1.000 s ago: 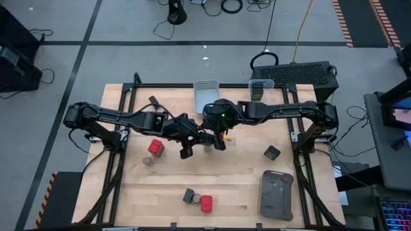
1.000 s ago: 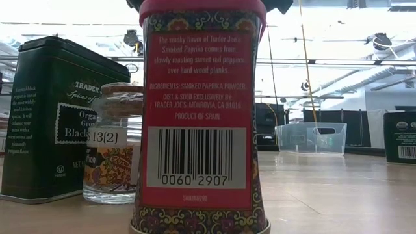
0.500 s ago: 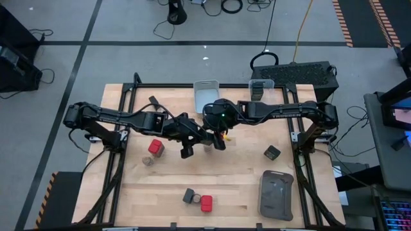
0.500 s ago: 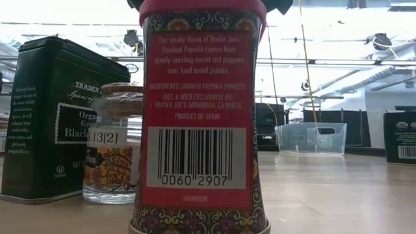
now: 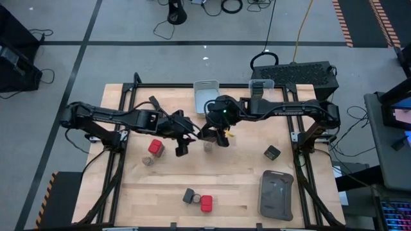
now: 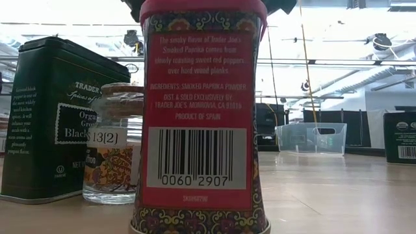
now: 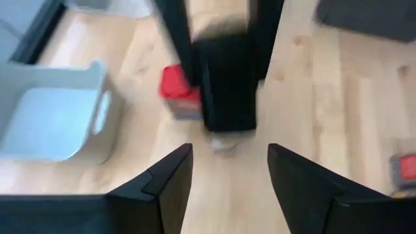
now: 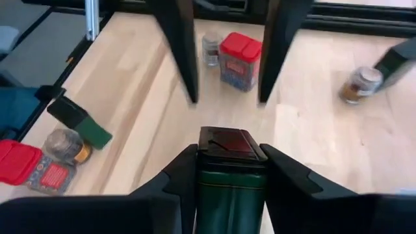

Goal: Sort spices by type
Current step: Put the black seasoning can into the transparent bin

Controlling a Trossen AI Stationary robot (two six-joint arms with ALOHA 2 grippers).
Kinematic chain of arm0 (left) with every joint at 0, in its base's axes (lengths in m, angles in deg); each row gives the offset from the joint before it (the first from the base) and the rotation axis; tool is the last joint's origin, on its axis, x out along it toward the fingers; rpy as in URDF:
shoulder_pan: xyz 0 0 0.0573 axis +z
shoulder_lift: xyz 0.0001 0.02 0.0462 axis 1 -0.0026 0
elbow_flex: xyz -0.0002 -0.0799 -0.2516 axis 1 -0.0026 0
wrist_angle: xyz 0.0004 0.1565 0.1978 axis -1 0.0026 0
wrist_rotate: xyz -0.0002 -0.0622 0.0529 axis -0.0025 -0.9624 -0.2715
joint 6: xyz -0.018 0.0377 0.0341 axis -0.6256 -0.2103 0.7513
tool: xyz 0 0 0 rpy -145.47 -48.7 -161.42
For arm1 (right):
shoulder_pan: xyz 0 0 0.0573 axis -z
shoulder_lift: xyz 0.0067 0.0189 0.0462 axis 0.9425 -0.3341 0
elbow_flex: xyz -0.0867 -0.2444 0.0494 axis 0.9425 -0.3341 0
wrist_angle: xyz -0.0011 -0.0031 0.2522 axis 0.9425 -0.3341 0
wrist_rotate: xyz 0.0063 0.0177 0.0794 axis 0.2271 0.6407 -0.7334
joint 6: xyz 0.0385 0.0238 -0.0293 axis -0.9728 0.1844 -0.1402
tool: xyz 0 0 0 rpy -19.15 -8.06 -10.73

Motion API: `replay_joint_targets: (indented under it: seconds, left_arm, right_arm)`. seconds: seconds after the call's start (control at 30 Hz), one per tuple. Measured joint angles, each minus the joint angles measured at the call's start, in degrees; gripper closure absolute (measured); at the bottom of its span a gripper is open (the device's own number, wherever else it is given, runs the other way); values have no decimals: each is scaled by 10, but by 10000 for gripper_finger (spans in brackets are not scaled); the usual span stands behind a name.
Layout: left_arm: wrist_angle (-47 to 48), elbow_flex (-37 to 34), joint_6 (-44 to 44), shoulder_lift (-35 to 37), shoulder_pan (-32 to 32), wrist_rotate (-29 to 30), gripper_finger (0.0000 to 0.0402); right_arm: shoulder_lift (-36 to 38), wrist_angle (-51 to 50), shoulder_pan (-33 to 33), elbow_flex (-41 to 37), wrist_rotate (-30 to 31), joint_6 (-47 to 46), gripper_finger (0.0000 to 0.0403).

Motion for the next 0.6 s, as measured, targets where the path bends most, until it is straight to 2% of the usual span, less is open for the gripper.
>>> replay_joint_targets:
  seconds: [0.2, 0.37, 0.47, 0.6]
  left_arm:
    - [74, -1, -2, 50, -1, 47, 187]
    - [68, -48, -15, 99, -4, 62, 187]
    - [30, -104, -26, 136, -10, 75, 187]
    - [-93, -190, -32, 188, -21, 78, 187]
  right_arm:
    - [46, -47, 20, 0, 0, 16, 291]
    - [94, -113, 35, -13, -26, 25, 287]
    - [143, -89, 38, -74, -27, 18, 290]
    - [230, 54, 45, -206, -28, -36, 291]
